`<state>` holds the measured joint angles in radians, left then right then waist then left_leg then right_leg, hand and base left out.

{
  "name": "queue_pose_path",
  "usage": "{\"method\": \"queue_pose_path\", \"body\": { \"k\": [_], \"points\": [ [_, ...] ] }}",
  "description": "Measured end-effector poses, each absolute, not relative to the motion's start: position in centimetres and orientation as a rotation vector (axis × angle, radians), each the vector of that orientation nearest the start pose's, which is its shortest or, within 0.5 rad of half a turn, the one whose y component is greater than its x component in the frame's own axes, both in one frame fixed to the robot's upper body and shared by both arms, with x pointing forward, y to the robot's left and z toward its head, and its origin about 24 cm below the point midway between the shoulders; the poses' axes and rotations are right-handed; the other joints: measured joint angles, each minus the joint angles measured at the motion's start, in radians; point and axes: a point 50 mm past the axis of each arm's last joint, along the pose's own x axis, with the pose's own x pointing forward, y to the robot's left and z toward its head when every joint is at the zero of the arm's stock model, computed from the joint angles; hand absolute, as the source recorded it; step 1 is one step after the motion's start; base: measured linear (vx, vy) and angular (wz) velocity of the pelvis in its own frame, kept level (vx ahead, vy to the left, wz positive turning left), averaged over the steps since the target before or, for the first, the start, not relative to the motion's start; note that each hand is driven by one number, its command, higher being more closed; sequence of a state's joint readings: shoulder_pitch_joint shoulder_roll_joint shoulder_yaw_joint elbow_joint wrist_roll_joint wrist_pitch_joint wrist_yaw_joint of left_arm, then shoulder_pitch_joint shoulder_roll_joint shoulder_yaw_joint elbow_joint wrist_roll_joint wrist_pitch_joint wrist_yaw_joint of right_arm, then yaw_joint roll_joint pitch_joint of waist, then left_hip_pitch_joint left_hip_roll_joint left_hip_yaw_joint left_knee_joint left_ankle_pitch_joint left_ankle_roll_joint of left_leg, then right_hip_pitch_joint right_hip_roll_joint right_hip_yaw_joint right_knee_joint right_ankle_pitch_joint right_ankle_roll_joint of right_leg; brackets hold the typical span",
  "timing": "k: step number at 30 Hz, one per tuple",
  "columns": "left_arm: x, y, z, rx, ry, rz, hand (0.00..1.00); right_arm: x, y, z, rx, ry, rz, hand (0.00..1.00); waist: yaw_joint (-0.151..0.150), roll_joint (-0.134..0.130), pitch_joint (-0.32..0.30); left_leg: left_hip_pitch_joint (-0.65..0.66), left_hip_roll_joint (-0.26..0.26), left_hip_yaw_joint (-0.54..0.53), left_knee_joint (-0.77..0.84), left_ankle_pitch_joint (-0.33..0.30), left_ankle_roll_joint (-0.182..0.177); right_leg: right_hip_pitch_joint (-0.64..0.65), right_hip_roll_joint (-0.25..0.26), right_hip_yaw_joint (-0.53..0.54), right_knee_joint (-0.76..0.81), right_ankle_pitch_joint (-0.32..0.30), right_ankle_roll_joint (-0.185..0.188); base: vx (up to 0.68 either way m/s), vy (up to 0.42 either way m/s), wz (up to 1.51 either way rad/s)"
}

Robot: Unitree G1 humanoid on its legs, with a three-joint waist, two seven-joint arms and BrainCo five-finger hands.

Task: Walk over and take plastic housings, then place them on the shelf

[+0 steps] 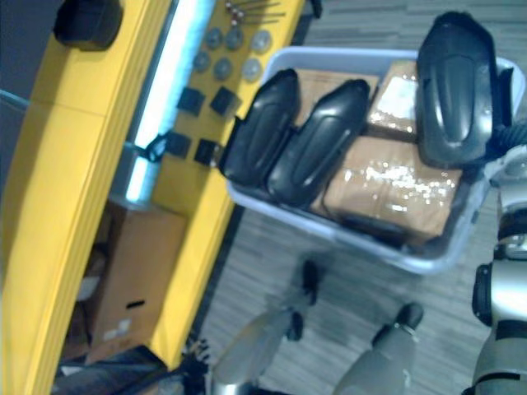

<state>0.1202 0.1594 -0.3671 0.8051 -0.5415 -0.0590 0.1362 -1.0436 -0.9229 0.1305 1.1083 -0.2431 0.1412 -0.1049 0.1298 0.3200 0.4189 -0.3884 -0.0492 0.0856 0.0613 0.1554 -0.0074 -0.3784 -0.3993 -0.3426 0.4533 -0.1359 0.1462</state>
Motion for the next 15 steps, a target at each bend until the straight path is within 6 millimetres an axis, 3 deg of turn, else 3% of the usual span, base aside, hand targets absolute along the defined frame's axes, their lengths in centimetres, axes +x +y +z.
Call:
{"method": "queue_pose_path", "body": {
  "k": [8, 9, 11, 13, 15],
  "points": [
    [13.3, 16.5, -13.4, -0.154, 0.829, 0.226, 0.0, 34.7, -38.4, 22.5, -1.101, 0.14, -0.601, 1.0, -0.001, -0.001, 0.001, -0.037, 0.034, -0.026, 0.124, -0.074, -0.007, 0.065, 0.042, -0.04, -0.051, 0.017, -0.003, 0.03, -0.033, 0.03],
    [16.4, 17.1, -10.8, -0.216, 0.614, 0.283, 0.0, 34.7, -38.2, 22.1, -1.137, 0.127, -0.594, 1.0, 0.005, -0.003, 0.002, -0.043, 0.041, -0.043, 0.153, -0.089, -0.011, 0.087, 0.053, -0.057, -0.061, 0.017, -0.004, 0.01, -0.02, 0.21],
    [18.9, 17.1, -8.5, -0.246, 0.458, 0.291, 0.0, 34.8, -37.9, 22.4, -1.161, 0.094, -0.586, 1.0, 0.006, -0.004, 0.003, -0.052, 0.045, -0.05, 0.176, -0.098, -0.01, 0.099, 0.058, -0.069, -0.061, 0.017, -0.004, 0.0, -0.011, 0.14],
    [23.5, 16.7, -4.2, -0.288, 0.223, 0.276, 0.0, 35.4, -36.3, 22.8, -1.237, -0.007, -0.531, 1.0, 0.011, -0.013, 0.009, -0.065, 0.056, -0.051, 0.219, -0.122, -0.012, 0.106, 0.069, -0.068, -0.063, 0.019, -0.009, -0.04, 0.01, -0.05],
    [24.9, 16.6, -2.3, -0.309, 0.124, 0.281, 0.0, 35.6, -35.5, 22.8, -1.276, -0.047, -0.495, 1.0, 0.006, -0.025, 0.018, -0.072, 0.06, -0.051, 0.242, -0.132, -0.011, 0.108, 0.071, -0.067, -0.061, 0.019, -0.009, -0.02, 0.011, -0.04]
  ]
}}
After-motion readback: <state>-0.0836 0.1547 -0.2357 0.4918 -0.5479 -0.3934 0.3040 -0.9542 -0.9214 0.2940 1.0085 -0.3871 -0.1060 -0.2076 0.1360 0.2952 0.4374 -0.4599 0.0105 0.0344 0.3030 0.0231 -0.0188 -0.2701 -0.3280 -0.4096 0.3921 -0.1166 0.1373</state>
